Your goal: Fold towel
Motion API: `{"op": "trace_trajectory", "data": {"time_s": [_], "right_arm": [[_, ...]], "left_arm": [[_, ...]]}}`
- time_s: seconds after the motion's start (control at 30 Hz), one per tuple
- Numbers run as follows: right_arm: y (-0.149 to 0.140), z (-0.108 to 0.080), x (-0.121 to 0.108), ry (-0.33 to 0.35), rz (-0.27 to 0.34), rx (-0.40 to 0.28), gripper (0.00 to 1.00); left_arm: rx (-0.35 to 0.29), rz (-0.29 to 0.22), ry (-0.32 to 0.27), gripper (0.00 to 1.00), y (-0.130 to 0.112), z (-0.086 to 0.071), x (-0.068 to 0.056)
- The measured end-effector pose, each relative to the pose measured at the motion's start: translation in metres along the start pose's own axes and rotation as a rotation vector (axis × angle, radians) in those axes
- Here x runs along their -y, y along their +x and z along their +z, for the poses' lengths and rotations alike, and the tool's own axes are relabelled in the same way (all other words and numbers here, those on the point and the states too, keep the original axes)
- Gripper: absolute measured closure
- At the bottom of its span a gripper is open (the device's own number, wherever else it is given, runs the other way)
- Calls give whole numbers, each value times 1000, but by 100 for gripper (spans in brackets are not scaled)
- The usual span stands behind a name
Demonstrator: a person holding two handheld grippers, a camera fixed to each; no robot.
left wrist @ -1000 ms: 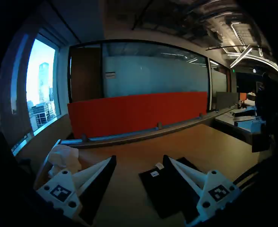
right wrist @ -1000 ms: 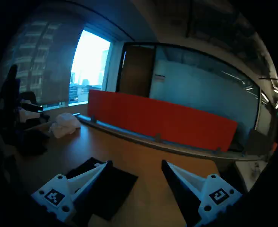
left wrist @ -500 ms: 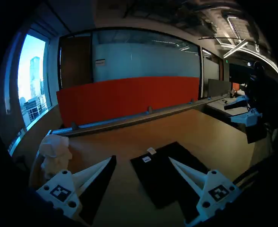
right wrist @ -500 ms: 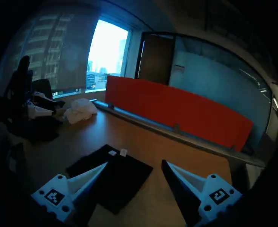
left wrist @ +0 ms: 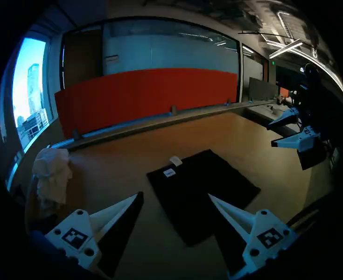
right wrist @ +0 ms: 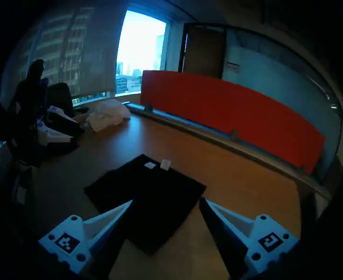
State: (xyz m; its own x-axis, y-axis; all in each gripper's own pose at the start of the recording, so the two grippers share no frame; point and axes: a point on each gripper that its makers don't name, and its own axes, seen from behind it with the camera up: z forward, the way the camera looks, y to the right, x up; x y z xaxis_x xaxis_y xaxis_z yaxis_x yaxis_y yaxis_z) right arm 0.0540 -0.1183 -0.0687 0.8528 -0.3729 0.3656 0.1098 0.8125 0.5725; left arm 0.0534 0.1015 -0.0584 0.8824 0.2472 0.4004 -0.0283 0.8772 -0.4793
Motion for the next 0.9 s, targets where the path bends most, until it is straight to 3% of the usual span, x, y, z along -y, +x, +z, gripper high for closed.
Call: {"op": "trace_trajectory", "data": {"time_s": [0.57, 0.9], "right_arm": [[-85, 44, 26, 82, -34, 137, 0], [-128, 62, 37, 116, -15, 214, 0]], "left_arm": [[176, 67, -83, 9, -89, 46, -30], [268, 79, -112, 9, -130, 63, -35]]}}
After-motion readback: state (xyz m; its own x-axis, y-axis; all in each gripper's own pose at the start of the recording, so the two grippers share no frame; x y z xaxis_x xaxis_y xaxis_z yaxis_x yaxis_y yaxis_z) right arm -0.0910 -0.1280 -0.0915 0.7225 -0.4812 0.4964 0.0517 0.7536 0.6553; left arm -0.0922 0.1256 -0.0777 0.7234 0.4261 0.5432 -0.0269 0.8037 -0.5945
